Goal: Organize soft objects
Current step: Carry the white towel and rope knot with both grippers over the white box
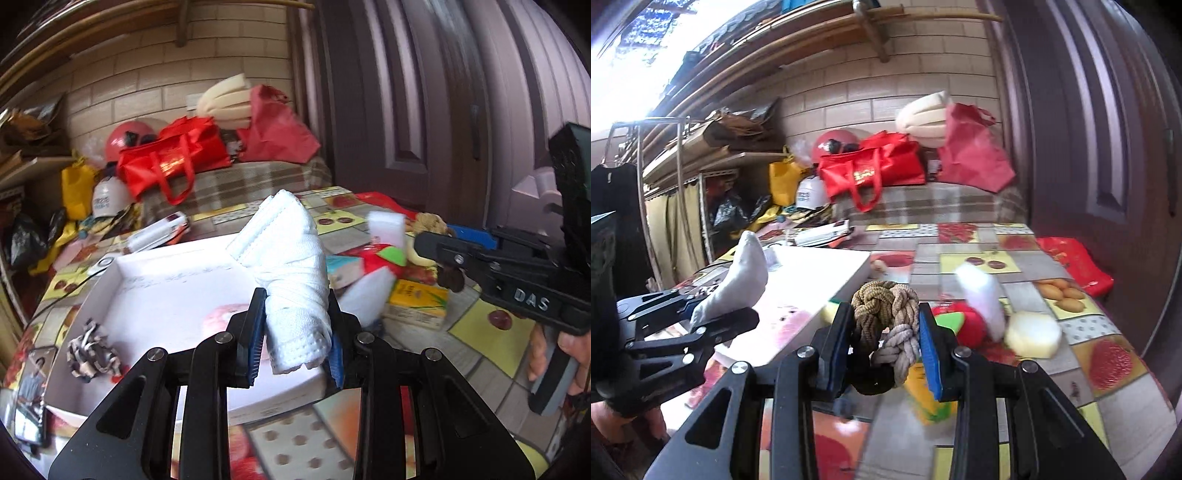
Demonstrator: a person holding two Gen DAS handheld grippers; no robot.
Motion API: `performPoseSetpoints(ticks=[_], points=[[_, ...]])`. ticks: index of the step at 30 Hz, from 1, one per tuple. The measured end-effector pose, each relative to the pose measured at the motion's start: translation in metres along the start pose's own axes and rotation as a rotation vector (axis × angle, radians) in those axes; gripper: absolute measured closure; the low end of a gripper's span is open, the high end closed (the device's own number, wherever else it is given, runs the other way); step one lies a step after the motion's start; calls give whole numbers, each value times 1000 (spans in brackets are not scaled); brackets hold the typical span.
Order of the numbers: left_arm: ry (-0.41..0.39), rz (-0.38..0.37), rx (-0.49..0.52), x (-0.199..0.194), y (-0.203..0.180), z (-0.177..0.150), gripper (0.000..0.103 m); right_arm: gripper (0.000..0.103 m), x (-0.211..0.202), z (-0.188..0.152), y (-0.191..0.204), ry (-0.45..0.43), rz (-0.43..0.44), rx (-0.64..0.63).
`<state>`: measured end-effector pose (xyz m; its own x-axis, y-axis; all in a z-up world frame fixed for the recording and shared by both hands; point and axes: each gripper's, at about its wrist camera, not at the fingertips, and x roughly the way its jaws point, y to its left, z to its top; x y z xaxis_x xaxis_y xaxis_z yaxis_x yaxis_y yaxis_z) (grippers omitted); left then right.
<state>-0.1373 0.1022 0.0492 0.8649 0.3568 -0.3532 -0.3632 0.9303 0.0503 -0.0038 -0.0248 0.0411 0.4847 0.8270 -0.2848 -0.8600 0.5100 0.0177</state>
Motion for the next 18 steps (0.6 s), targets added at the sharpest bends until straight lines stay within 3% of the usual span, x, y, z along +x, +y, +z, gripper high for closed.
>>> performPoseSetpoints(ticks=[11, 15, 18], points=[[0, 143, -79, -5, 67, -10, 75, 68, 31, 0, 40, 53, 94, -42], [-17, 242, -31, -5, 90, -13, 74, 68, 43, -1, 54, 57, 103, -61], [5, 242, -101, 1, 114, -15, 74, 68, 49, 1, 66, 51, 116, -87]])
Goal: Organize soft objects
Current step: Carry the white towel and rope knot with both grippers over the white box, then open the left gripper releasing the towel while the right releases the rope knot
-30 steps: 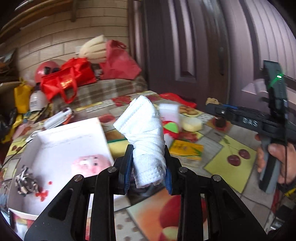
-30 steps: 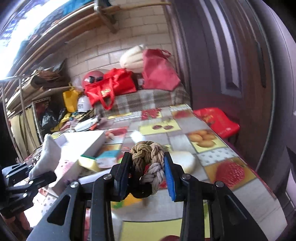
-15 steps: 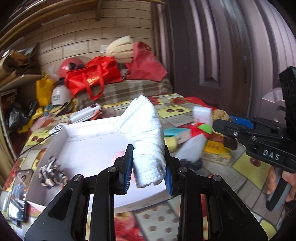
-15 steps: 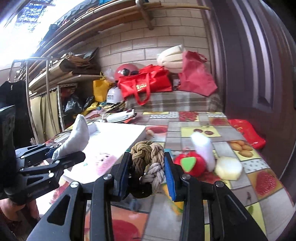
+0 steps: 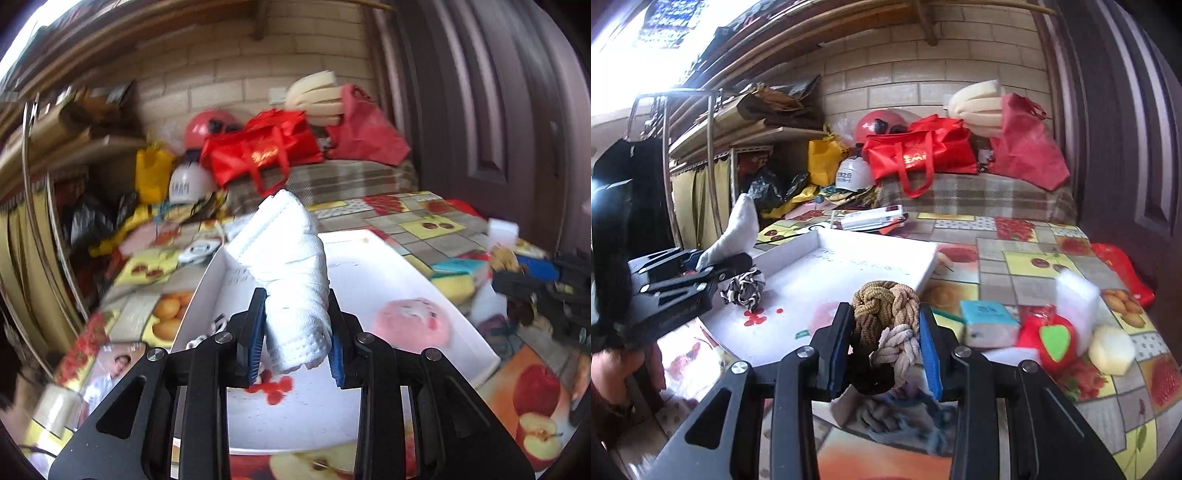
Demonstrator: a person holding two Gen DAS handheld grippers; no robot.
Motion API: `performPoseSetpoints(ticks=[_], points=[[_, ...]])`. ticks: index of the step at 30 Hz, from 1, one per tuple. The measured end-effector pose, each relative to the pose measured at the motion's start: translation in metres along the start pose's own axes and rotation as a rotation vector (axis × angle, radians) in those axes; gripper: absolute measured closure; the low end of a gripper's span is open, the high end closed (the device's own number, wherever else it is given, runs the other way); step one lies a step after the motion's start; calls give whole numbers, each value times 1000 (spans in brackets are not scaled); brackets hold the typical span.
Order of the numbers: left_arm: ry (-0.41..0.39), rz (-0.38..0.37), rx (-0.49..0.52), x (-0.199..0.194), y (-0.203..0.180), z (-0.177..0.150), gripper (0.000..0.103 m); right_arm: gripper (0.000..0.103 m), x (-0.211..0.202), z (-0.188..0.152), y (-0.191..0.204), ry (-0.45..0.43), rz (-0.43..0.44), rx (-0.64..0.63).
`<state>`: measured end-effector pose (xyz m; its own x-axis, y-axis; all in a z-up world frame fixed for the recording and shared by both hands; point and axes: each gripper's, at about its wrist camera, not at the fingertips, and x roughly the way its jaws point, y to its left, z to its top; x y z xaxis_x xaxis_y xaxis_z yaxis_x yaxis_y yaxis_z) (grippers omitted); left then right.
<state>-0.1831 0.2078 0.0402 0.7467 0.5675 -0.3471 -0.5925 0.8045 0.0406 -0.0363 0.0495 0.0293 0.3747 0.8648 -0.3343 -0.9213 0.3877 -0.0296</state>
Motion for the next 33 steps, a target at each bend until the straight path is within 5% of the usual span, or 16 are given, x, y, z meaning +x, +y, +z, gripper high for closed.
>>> performPoseSetpoints(ticks=[5, 12, 21, 24, 25, 26, 33], points=[[19, 13, -45, 11, 15, 1, 74, 68, 14, 4, 27, 4, 56, -71], [96, 28, -2, 36, 6, 6, 74, 68, 63, 6, 60, 199, 142, -175], [206, 52, -75, 66, 23, 8, 74, 66, 109, 18, 57, 242, 30, -158], [231, 85, -70, 70, 22, 7, 73, 51, 105, 17, 61, 233, 15, -172], [228, 87, -67, 70, 21, 7, 73, 29, 102, 18, 63, 213, 9, -180], [218, 93, -61, 68, 20, 7, 71, 13, 96, 17, 63, 189, 4, -184], [153, 157, -154, 54, 40, 7, 0, 0, 83, 23, 57, 104, -32, -154]])
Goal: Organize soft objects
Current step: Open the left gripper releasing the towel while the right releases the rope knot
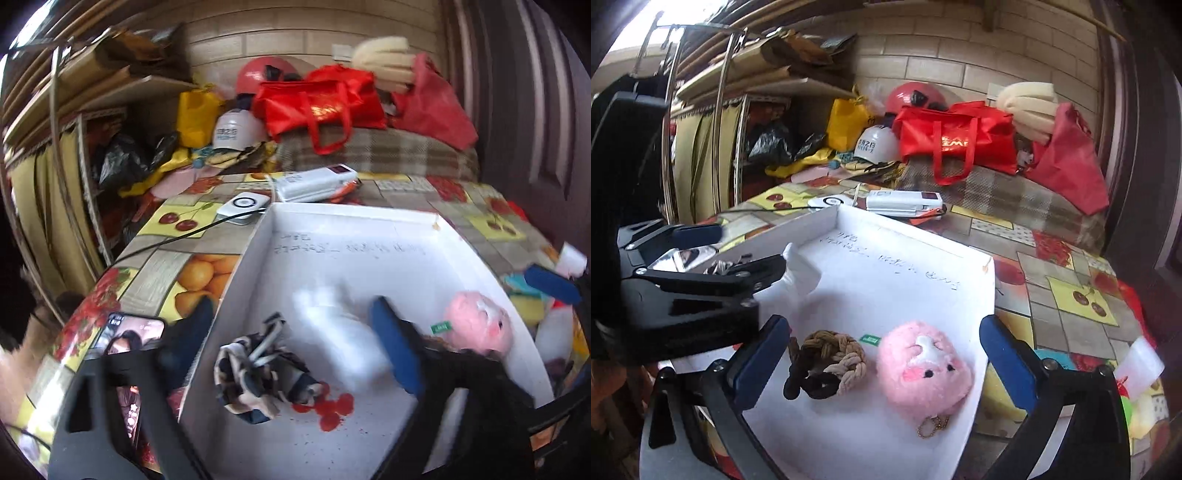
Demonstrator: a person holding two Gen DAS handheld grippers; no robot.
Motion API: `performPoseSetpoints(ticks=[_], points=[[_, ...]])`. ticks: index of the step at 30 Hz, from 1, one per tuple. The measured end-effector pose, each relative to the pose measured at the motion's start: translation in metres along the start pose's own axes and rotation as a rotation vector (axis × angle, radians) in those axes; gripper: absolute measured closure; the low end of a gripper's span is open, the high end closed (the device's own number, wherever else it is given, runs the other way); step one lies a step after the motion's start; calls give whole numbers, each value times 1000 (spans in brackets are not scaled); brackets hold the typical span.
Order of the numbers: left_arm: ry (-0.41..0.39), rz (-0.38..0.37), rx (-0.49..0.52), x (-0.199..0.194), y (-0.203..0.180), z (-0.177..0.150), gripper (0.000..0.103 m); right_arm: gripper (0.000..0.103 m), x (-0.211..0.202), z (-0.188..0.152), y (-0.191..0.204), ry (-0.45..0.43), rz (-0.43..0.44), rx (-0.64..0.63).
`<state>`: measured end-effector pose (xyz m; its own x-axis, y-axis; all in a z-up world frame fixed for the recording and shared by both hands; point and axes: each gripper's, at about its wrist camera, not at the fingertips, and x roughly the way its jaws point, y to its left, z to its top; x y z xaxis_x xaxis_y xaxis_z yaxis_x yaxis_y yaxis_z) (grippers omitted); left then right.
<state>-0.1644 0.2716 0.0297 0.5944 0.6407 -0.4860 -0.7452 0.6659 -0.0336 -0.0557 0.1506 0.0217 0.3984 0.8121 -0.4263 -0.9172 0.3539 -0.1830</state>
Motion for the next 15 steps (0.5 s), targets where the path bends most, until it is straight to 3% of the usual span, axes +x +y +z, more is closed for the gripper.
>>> performPoseSetpoints(ticks=[7, 10, 15], points=[[-58, 2, 13, -12, -2, -2, 0, 0, -15, -3, -5, -36, -14, 43], [-82, 0, 32, -15, -5, -2, 0, 0, -32, -7, -14, -117, -11, 88], [-167, -28, 44, -31, -7, -5, 0, 0, -56, -20, -37, -113, -29, 157]])
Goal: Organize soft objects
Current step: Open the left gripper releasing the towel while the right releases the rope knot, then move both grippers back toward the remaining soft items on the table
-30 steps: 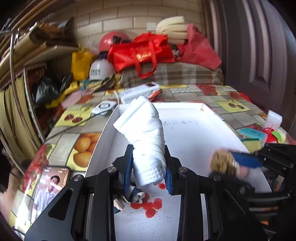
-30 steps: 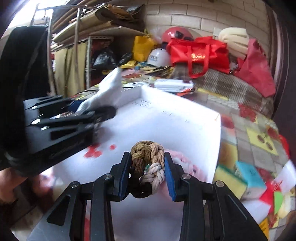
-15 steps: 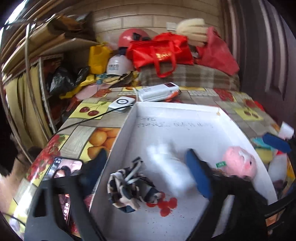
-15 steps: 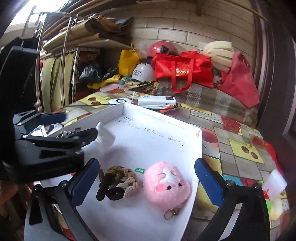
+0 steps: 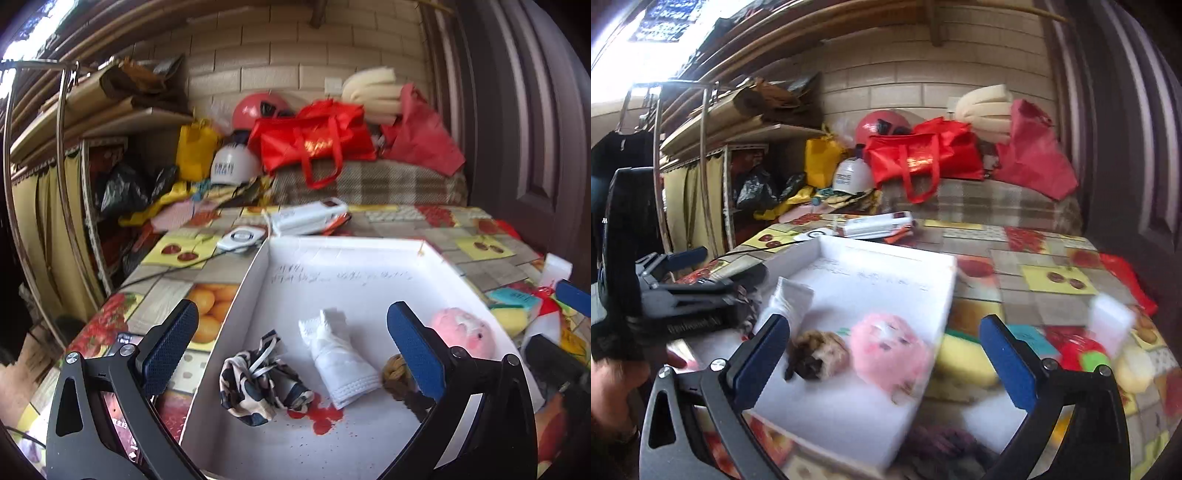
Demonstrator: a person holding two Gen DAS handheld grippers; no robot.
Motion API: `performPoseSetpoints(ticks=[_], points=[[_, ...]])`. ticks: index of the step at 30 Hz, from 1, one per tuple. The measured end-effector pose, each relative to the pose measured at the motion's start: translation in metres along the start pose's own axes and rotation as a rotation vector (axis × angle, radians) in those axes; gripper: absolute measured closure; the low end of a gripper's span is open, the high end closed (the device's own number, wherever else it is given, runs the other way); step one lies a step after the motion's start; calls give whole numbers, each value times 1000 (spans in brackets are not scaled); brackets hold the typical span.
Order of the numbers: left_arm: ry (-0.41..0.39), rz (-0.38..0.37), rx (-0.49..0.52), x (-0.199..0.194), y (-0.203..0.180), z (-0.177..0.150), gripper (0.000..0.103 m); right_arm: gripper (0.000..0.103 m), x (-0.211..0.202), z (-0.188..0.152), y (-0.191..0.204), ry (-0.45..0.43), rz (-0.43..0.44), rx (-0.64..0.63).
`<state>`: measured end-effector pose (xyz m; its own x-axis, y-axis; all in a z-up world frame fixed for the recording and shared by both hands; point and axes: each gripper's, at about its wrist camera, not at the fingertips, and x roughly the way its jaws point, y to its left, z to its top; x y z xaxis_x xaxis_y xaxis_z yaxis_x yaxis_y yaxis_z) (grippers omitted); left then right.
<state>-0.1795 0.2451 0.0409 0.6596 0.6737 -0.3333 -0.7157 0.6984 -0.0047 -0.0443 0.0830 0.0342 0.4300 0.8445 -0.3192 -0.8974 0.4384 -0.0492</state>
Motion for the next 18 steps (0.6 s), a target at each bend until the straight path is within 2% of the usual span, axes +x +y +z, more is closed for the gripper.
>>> performPoseSetpoints(ticks=[2, 4, 8, 10, 12, 14, 18], points=[[-24, -23, 13, -5, -4, 0, 0, 0, -17, -5, -17, -15, -33, 11], [-13, -88, 12, -8, -9, -2, 0, 0, -36, -11, -45, -12, -90, 38], [-11, -194, 51, -16, -31, -2, 0, 0, -55, -23, -108, 68, -208, 145], [0, -271, 64, -21, -43, -3, 0, 1, -62, -31, -140, 124, -188, 210], [21, -392, 81, -28, -57, -6, 0, 1, -67, -35, -157, 156, -134, 224], [32, -491, 127, -36, -77, -8, 0, 1, -70, -36, -159, 178, -108, 194], [58, -626, 210, -52, -114, -13, 0, 3, -55, -42, -153, 272, -67, 140]])
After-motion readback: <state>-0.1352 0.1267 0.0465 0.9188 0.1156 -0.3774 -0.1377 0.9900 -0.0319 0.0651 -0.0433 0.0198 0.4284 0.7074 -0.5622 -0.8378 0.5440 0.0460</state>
